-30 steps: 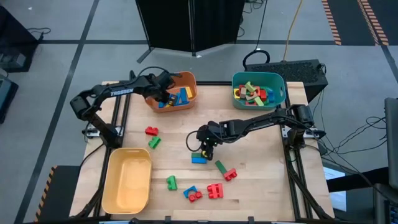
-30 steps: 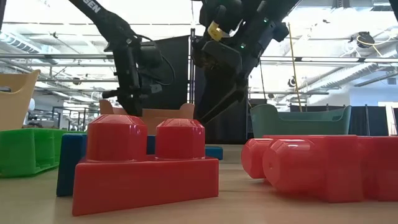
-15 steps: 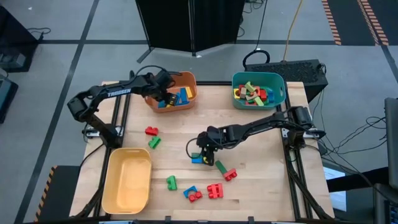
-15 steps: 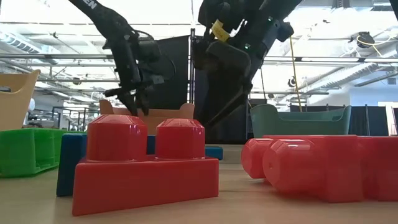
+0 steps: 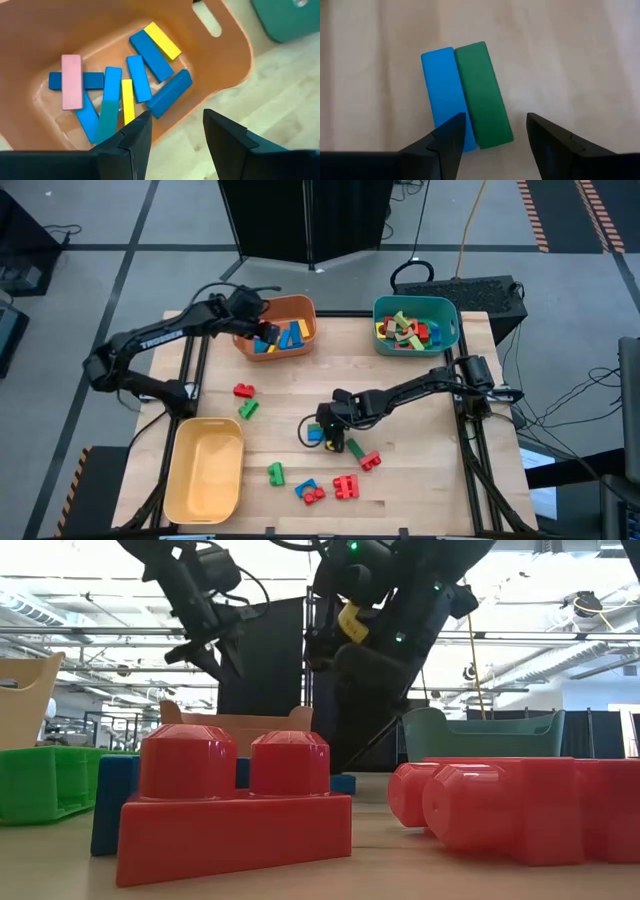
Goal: Sort blocks by size
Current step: Put the green rectangular block into the orange bin
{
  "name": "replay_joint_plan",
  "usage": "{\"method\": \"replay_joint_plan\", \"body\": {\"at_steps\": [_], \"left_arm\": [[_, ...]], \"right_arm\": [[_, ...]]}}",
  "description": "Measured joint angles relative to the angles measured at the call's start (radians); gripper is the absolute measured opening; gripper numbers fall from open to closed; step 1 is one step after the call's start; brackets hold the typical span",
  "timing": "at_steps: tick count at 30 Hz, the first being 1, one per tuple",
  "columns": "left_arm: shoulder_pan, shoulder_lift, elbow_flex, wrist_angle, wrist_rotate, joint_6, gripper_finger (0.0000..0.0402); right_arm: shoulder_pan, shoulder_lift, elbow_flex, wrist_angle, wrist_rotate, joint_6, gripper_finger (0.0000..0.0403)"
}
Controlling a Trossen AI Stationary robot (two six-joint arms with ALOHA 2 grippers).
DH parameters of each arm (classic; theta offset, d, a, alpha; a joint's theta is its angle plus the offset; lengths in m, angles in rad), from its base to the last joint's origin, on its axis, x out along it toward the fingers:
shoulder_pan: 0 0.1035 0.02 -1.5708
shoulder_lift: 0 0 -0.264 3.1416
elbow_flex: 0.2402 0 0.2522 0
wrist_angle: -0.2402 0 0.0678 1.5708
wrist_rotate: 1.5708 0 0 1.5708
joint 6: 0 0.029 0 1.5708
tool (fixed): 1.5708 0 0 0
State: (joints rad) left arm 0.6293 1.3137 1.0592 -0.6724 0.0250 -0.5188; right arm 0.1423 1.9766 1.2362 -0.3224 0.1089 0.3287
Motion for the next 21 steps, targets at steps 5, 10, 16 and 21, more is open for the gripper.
{"method": "replay_joint_plan", "body": {"at_steps": [5, 10, 16, 21], "left_arm": [[-0.014, -0.031, 0.000, -0.001, 0.000, -0.026, 0.0173], [-0.024, -0.036, 0.000, -0.004, 0.000, -0.026, 0.0173], [-0.041, -0.036, 0.000, -0.028, -0.001, -0.046, 0.0173], [-0.056, -0.036, 0.000, -0.028, -0.001, -0.052, 0.0173]], "right_arm": [[-0.032, -0.004, 0.000, -0.013, 0.063, 0.000, 0.0196], [-0.075, -0.005, 0.000, -0.021, 0.076, 0.000, 0.0196], [-0.091, -0.006, 0.000, -0.021, 0.074, -0.020, 0.0196], [-0.091, -0.006, -0.001, -0.021, 0.072, -0.028, 0.0196]]}}
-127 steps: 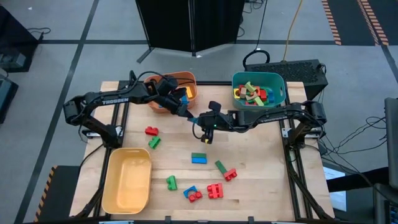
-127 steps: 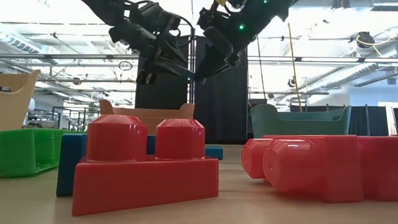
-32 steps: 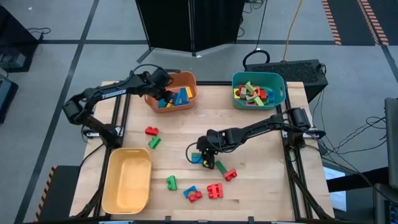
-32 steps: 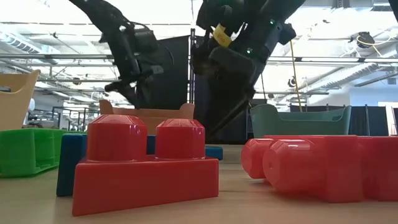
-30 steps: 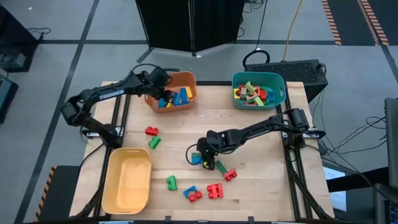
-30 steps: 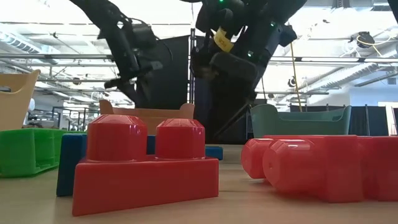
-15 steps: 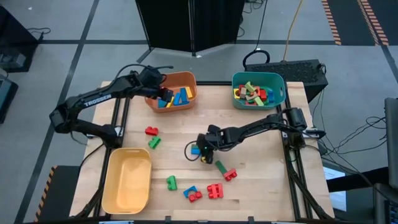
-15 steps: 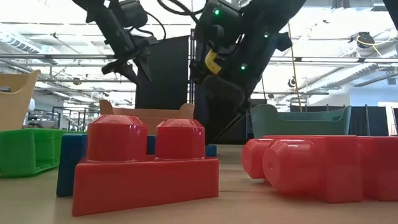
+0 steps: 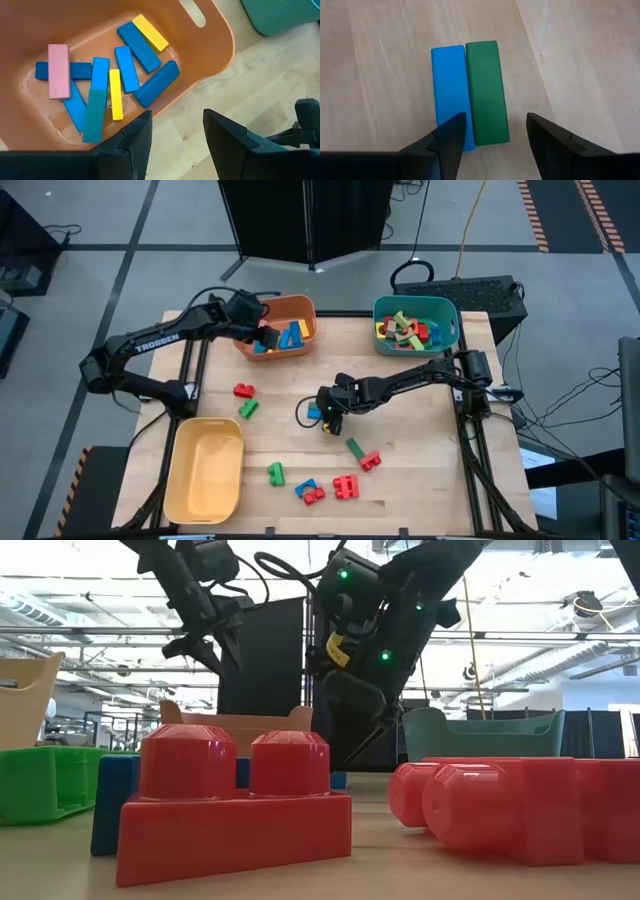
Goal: Sort blocks by size
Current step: Put the green rectangular block into the orange bin
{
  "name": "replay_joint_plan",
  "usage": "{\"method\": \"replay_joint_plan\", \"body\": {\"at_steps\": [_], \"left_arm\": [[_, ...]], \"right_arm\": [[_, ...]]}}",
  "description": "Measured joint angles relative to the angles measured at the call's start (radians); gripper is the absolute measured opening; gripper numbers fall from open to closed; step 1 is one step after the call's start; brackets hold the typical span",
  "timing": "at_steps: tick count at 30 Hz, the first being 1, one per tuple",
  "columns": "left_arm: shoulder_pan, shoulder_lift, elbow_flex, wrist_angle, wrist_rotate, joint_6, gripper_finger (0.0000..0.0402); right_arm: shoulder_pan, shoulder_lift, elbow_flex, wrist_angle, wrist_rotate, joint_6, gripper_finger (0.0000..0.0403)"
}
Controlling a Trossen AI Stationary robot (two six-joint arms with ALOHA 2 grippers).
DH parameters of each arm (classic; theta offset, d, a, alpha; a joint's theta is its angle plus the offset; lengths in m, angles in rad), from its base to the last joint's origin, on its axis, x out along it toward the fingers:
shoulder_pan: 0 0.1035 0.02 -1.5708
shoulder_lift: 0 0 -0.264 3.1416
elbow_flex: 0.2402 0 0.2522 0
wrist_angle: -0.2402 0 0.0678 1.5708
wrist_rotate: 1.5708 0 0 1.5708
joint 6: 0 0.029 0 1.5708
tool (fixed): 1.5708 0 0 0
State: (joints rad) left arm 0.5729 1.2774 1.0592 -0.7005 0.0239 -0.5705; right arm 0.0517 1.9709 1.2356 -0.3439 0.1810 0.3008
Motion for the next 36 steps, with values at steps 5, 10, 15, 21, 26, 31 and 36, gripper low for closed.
{"method": "replay_joint_plan", "body": {"at_steps": [5, 10, 15, 21, 26, 31, 36], "left_arm": [[-0.013, 0.000, 0.000, 0.001, 0.000, 0.000, 0.0173], [-0.020, 0.000, 0.000, 0.002, -0.001, -0.001, 0.0173], [-0.020, 0.000, 0.000, 0.003, -0.013, -0.001, 0.0173], [-0.020, 0.000, 0.000, 0.003, -0.015, -0.002, 0.0173], [-0.020, 0.000, 0.000, 0.003, -0.015, -0.004, 0.0173], [-0.020, 0.000, 0.000, 0.003, -0.015, -0.004, 0.0173], [-0.020, 0.000, 0.000, 0.003, -0.019, -0.004, 0.0173]], "right_arm": [[0.022, 0.000, 0.000, -0.001, -0.094, 0.010, 0.0196], [0.078, 0.000, -0.001, -0.001, -0.159, 0.025, 0.0196], [0.082, 0.000, -0.001, -0.002, -0.136, 0.039, 0.0196], [0.045, 0.000, -0.001, 0.016, -0.120, 0.053, 0.0196], [0.009, 0.003, 0.054, -0.012, -0.102, -0.001, 0.0196], [-0.031, 0.003, 0.104, 0.006, -0.076, -0.075, 0.0196], [-0.062, 0.012, 0.105, 0.024, -0.081, -0.219, 0.0196]]}}
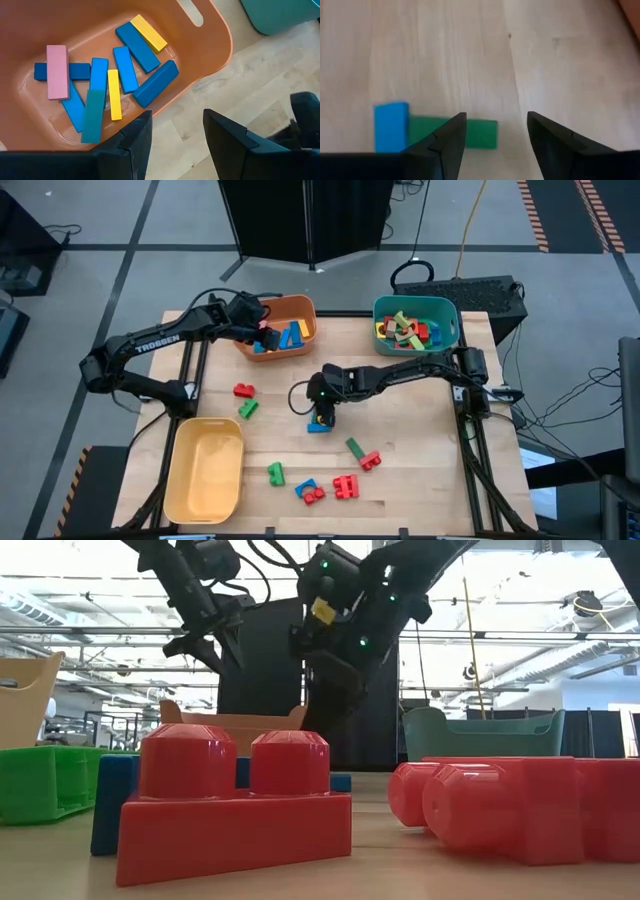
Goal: Sort blocks by size
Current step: Put the green rectangular block into the orange bin
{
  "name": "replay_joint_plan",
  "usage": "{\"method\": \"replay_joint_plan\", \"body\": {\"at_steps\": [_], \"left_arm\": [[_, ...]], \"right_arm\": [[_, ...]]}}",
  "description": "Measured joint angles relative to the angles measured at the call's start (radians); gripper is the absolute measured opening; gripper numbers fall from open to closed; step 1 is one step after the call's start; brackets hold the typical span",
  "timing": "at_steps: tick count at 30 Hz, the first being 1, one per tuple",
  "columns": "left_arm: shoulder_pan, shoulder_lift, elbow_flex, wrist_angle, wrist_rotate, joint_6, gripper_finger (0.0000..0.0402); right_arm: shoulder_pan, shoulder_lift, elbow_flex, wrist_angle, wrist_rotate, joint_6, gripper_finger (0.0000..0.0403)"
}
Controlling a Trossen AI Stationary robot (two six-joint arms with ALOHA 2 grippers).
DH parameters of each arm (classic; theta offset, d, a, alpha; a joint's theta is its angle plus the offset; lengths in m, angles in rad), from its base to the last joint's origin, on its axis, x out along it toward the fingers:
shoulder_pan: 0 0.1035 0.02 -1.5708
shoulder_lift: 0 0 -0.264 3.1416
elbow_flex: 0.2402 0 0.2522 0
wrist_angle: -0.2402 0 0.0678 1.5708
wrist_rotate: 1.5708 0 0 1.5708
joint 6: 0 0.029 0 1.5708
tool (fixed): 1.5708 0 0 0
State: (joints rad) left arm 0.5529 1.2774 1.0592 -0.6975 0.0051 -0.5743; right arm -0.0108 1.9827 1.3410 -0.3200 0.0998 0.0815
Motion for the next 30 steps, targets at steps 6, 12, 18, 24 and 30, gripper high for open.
{"method": "replay_joint_plan", "body": {"at_steps": [6, 12, 18, 24, 30], "left_arm": [[0.000, 0.000, 0.000, 0.000, -0.003, 0.001, 0.0173], [0.000, 0.000, 0.000, 0.000, -0.008, -0.020, 0.0173], [-0.005, 0.000, 0.000, -0.001, -0.009, -0.021, 0.0173], [-0.008, 0.000, 0.000, -0.001, -0.010, -0.022, 0.0173], [-0.008, 0.000, 0.000, -0.001, -0.028, -0.021, 0.0173]], "right_arm": [[-0.019, 0.000, 0.000, 0.038, -0.059, -0.230, 0.0196], [-0.041, 0.050, 0.000, 0.034, -0.076, -0.248, 0.0196], [-0.050, 0.060, 0.003, -0.021, -0.069, -0.186, 0.0196], [-0.041, 0.020, 0.000, -0.128, -0.064, -0.106, 0.0196], [-0.030, -0.061, 0.001, -0.139, -0.051, -0.139, 0.0196]]}}
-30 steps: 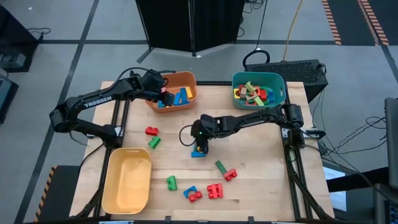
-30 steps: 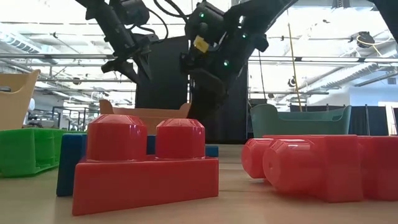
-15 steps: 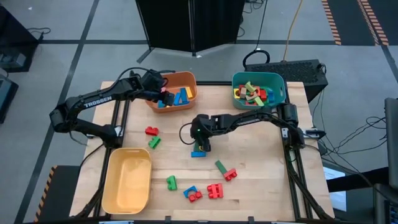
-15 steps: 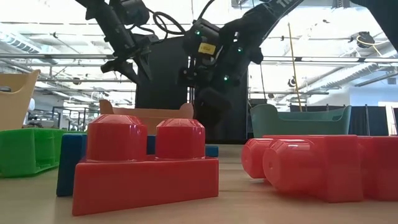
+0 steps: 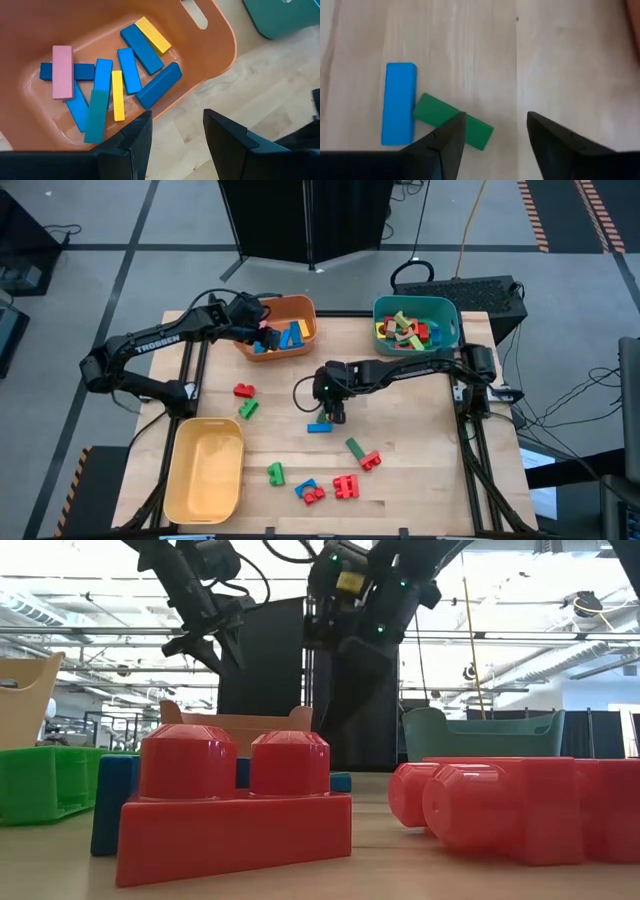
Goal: Sort blocks by size
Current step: Put the green rectangular block into the orange bin
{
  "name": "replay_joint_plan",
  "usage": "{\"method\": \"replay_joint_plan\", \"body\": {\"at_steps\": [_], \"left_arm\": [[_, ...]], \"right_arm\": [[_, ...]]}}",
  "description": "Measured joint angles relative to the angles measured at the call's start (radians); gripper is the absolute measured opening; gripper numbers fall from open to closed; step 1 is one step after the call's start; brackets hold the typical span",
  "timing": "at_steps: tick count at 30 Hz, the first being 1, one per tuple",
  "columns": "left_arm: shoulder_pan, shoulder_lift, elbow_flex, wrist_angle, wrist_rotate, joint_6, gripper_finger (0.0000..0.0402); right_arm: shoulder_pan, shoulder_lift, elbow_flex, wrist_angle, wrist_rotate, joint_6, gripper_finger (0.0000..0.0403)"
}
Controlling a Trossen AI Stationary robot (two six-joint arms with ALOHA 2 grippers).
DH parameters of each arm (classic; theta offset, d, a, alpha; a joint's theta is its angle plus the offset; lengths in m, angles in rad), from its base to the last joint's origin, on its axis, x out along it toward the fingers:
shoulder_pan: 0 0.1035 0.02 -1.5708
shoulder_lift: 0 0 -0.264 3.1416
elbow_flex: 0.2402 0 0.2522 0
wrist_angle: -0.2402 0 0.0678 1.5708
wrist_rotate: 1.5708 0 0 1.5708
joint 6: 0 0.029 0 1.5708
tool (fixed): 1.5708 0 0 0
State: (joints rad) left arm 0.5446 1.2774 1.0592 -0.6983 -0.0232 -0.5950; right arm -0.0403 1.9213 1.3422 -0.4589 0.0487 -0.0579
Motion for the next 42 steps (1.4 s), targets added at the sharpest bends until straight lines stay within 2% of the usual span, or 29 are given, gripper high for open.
{"method": "replay_joint_plan", "body": {"at_steps": [2, 6, 10, 14, 22, 28, 32, 38, 42], "left_arm": [[0.000, 0.000, 0.000, 0.000, -0.008, 0.002, 0.0173], [0.000, 0.000, 0.000, 0.004, -0.012, 0.006, 0.0173], [0.000, 0.000, 0.000, 0.011, -0.016, 0.005, 0.0173], [-0.004, 0.000, 0.000, 0.010, -0.016, -0.001, 0.0173], [-0.019, 0.000, 0.000, -0.001, -0.017, -0.011, 0.0173], [-0.020, 0.000, 0.000, 0.001, -0.020, -0.028, 0.0173], [-0.019, 0.000, 0.000, 0.001, -0.020, -0.029, 0.0173], [-0.019, 0.000, 0.000, 0.001, -0.017, -0.033, 0.0173], [-0.020, 0.000, 0.000, 0.001, 0.008, -0.052, 0.0173]], "right_arm": [[-0.001, -0.017, 0.000, -0.008, -0.011, -0.088, 0.0196], [-0.001, -0.018, 0.000, -0.024, -0.079, -0.365, 0.0196], [-0.004, 0.034, 0.000, -0.025, -0.128, -0.640, 0.0196], [-0.012, 0.067, -0.001, -0.025, -0.127, -0.755, 0.0196], [-0.021, 0.105, 0.002, -0.011, -0.135, -0.819, 0.0196], [-0.027, 0.123, 0.003, -0.037, -0.141, -0.795, 0.0191], [-0.028, 0.125, 0.003, -0.049, -0.181, -0.734, 0.0160], [-0.027, 0.125, 0.003, -0.065, -0.183, -0.696, 0.0090], [-0.026, 0.125, 0.011, -0.079, -0.191, -0.615, 0.0079]]}}
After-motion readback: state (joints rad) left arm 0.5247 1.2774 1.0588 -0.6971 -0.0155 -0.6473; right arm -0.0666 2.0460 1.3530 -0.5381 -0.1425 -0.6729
